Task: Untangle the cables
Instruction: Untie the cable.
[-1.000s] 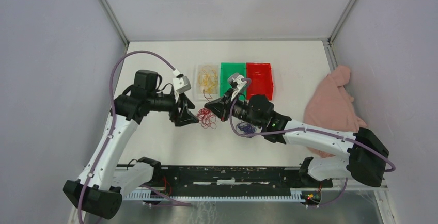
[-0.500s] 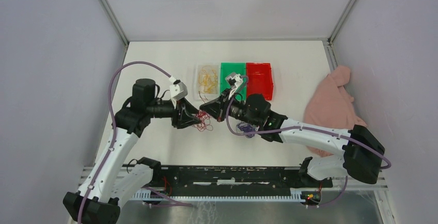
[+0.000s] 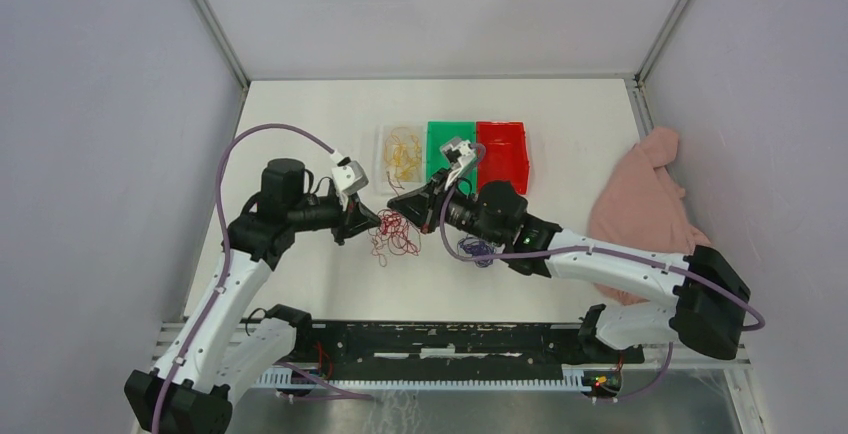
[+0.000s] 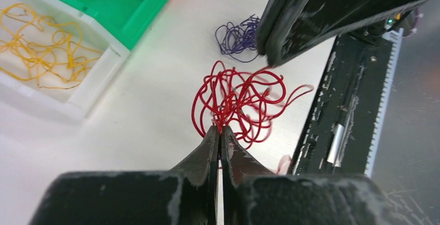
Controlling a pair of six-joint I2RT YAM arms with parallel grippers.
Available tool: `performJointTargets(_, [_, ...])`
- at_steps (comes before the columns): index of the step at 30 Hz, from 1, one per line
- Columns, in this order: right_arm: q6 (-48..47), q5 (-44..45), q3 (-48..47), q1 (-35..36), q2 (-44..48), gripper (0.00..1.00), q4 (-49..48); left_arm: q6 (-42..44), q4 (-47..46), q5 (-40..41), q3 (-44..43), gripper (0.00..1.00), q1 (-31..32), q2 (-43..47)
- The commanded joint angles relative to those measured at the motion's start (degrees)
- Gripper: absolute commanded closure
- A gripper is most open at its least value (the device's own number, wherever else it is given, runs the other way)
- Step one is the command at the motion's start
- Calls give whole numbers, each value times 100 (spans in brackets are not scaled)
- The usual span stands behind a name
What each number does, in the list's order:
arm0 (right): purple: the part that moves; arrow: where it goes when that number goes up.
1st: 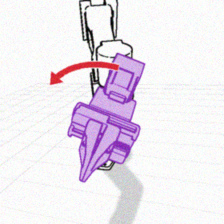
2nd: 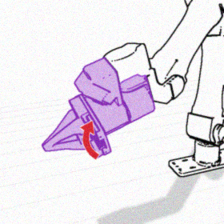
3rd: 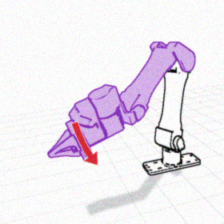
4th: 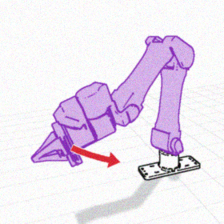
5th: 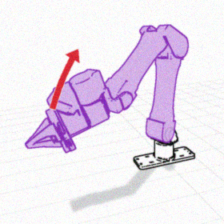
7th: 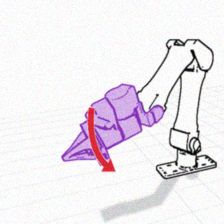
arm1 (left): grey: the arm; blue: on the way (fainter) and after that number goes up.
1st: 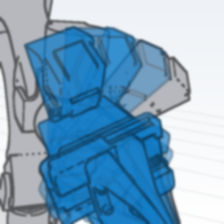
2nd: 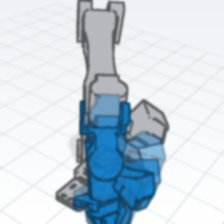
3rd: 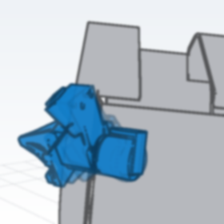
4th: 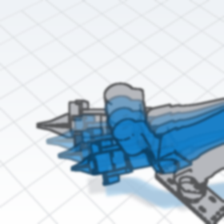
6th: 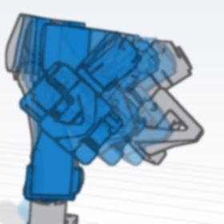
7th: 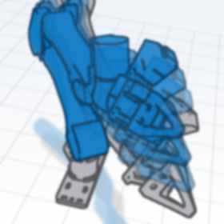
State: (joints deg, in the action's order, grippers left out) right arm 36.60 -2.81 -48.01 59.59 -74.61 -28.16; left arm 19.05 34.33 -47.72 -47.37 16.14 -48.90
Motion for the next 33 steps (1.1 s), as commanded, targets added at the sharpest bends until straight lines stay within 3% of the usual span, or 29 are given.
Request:
performJointTargets(1, [-115, 398, -156, 22, 501, 100, 138, 357, -208, 667, 96, 97, 3, 162])
performJointTargets(8, [-546, 1229, 117, -14, 1413, 100, 951, 910, -211, 2037, 404, 97, -7, 261])
performJointTargets(16, [-995, 2038, 314, -175, 2712, 100, 1764, 2005, -112, 2997, 1039, 97, -8, 336])
performJointTargets(27, [-2336, 3699, -661, -273, 3618, 100, 3347, 4333, -174, 4472, 2307, 97, -1, 634])
performJointTargets(33, [-3199, 4407, -1184, -296, 3853, 100, 3512, 5116, -285, 4940, 2867, 97, -15, 860])
